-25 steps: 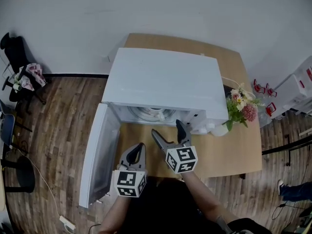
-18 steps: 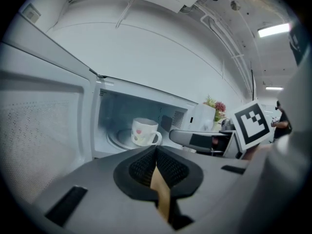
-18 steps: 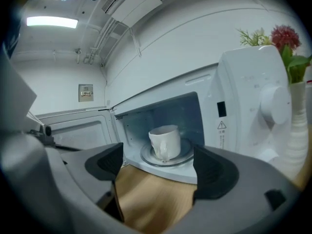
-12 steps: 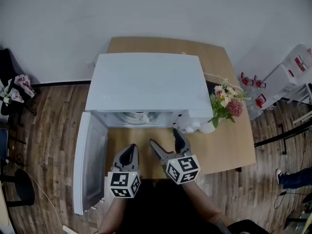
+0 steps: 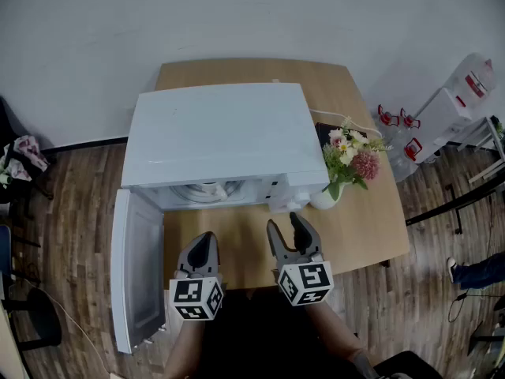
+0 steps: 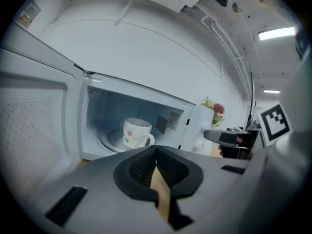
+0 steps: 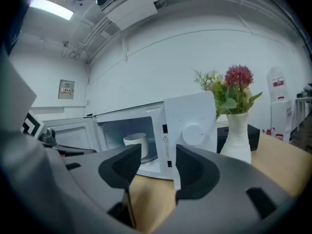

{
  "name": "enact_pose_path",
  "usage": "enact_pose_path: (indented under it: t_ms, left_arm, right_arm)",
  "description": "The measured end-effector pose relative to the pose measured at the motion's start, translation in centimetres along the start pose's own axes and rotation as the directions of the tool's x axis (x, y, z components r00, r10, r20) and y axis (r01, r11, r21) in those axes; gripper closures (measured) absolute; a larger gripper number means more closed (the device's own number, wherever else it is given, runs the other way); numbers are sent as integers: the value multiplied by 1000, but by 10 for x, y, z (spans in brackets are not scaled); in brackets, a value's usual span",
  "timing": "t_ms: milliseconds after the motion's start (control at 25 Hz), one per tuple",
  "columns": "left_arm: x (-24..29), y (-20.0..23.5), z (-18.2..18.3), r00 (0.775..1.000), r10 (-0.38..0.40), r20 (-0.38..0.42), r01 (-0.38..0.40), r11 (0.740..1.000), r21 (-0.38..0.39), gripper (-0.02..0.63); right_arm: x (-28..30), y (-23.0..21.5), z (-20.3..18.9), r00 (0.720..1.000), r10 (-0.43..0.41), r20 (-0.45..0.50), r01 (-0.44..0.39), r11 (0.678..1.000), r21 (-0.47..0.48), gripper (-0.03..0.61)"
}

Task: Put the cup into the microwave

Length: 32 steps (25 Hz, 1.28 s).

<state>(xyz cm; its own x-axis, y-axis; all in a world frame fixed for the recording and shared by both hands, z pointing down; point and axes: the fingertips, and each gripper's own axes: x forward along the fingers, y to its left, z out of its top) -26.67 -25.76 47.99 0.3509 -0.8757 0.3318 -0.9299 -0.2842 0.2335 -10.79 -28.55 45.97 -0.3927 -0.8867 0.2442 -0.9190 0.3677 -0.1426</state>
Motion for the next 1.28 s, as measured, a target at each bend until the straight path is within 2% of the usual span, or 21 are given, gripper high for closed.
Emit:
enact_pose_path:
  t_ms: [40, 80, 160, 280, 360, 480, 680, 880, 1000, 1120, 1280]
  left_arm:
    - [0, 0, 0, 1000, 3, 0, -3, 1000, -2, 609]
    - [1, 0, 0, 1000, 5, 1, -5, 1000, -3, 609]
    - [1, -1, 0, 1000, 7, 1, -7, 1000, -4, 609]
    - [3, -3, 0, 1000, 6, 2, -6, 1000, -4, 609]
    - [4, -4, 1, 1000, 6, 4, -6, 1000, -1, 609]
    - [6, -6, 2, 1000, 6, 4, -6, 1000, -1, 609]
    - [11, -11, 4, 1000, -6, 5, 6, 1000, 13, 609]
    - [15, -21, 8, 999, -43, 16, 43, 999, 25, 609]
    - [16, -29, 11, 997, -79, 26, 78, 996, 36, 609]
    - [17, -36, 13, 994, -104, 28, 103, 993, 51, 609]
    - [18, -41, 12, 993, -115, 25, 113, 991, 71, 609]
  right_arm:
    - [-4, -4, 2, 1000, -11, 5, 11, 1000, -14, 368]
    - [-7, -7, 3, 1000, -14, 6, 14, 999, -29, 332]
    - [-13, -14, 5, 1000, -28, 6, 28, 998, -64, 330]
    - [-23, -29, 8, 996, -84, 14, 85, 992, -92, 389]
    - [-29, -39, 9, 993, -113, 16, 114, 990, -88, 401]
    - [-34, -51, 7, 991, -135, -5, 134, 988, -70, 429]
    - [-38, -64, 6, 987, -158, -18, 157, 987, -30, 523]
    - [-38, -63, 11, 992, -124, -15, 123, 992, -35, 584]
    - [-37, -58, 12, 996, -84, -8, 84, 996, -30, 584]
    - [-35, -53, 11, 999, -38, -3, 39, 999, 21, 586]
    - [-33, -49, 7, 999, -33, -17, 33, 999, 22, 586]
